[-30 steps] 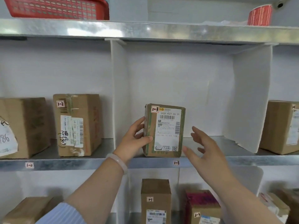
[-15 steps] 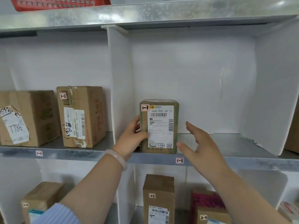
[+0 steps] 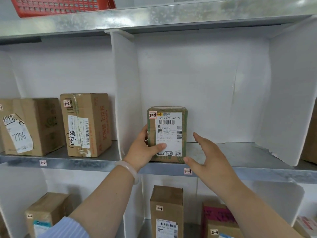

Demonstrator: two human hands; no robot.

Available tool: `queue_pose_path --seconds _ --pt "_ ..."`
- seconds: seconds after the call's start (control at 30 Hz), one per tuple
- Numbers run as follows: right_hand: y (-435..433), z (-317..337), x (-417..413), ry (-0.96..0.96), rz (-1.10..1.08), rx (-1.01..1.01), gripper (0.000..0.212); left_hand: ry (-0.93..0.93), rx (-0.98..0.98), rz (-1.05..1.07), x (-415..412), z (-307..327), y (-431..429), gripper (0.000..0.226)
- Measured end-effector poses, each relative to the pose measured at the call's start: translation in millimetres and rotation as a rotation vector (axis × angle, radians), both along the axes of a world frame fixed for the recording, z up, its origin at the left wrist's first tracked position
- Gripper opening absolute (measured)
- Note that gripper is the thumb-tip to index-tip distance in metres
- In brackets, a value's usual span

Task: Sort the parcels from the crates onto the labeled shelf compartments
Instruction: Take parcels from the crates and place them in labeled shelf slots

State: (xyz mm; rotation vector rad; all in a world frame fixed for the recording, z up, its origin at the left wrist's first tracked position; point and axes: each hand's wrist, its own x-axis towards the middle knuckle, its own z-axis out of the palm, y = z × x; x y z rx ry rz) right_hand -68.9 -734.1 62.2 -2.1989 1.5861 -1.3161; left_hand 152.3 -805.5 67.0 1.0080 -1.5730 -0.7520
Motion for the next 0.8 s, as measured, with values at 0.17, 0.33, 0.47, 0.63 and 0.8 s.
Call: queue_pose_path --seconds 0.17,0.33,0.47,0.63,0.8 --pt "8 0 -1 0.012 0.026 -0.087 0.072 -0.075 -0.028 0.069 0 1 13 0.081" --pt "24 -10 9 0.112 0.154 -0.18 0.068 -0.167 -0.11 0.248 4 -15 63 0.078" --pt "30 -33 39 0.281 0.316 -0.167 0.071 -0.424 -0.256 0.483 26 -52 107 0.072" --pt "44 -60 98 0.379 0.549 -0.054 0.078 -0.682 -0.11 0.737 79 -95 174 0.077" --pt "74 -82 174 0.404 0.778 -0.05 0.084 -0.897 -0.086 0.933 139 -110 256 0.071"
